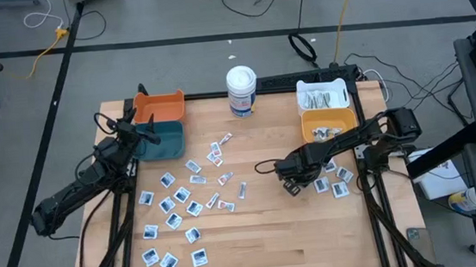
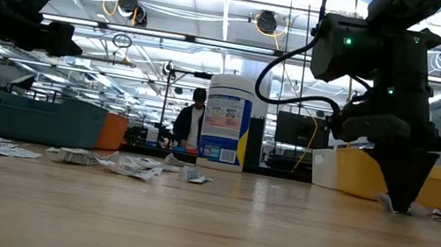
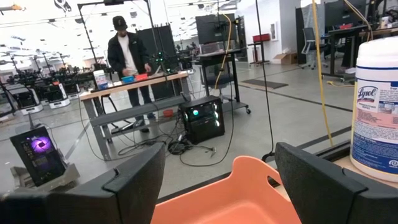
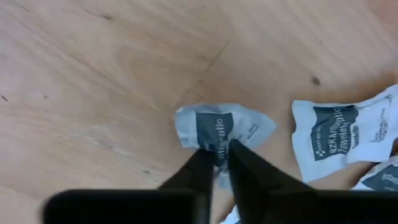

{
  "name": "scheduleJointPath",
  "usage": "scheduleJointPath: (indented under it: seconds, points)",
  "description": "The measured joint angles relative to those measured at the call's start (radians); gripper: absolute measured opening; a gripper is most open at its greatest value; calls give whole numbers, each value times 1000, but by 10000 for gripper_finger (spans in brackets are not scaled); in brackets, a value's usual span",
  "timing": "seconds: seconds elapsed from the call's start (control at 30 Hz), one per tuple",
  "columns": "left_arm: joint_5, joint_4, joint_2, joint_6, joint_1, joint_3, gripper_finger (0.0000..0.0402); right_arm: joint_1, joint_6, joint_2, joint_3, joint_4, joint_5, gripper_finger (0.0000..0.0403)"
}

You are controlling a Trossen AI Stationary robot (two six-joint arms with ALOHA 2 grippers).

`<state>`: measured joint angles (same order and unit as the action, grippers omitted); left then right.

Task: Pick & Place First Aid Supplies
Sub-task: Put the black pad into the yellow bin

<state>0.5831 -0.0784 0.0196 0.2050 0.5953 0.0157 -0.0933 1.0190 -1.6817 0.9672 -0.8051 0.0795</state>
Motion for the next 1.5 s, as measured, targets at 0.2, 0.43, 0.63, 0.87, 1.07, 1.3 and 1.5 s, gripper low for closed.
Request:
scheduleJointPath:
  seconds: [0.2,0.43,0.63,0.87,1.07,1.3,1.5]
  points:
    - [0,0,0,0,0,0,308,2,5,32,29,-61,6,19]
    - [0,0,0,0,0,0,308,44,73,149,81,-171,5,5]
    - [0,0,0,0,0,0,308,105,132,239,94,-251,3,11]
    - [0,0,0,0,0,0,308,202,120,316,70,-269,-22,8]
    - [0,0,0,0,0,0,308,331,121,394,9,-294,-57,8]
    - [0,0,0,0,0,0,308,489,68,451,-47,-332,-92,8]
    - [0,0,0,0,0,0,308,635,14,461,-58,-352,-131,8]
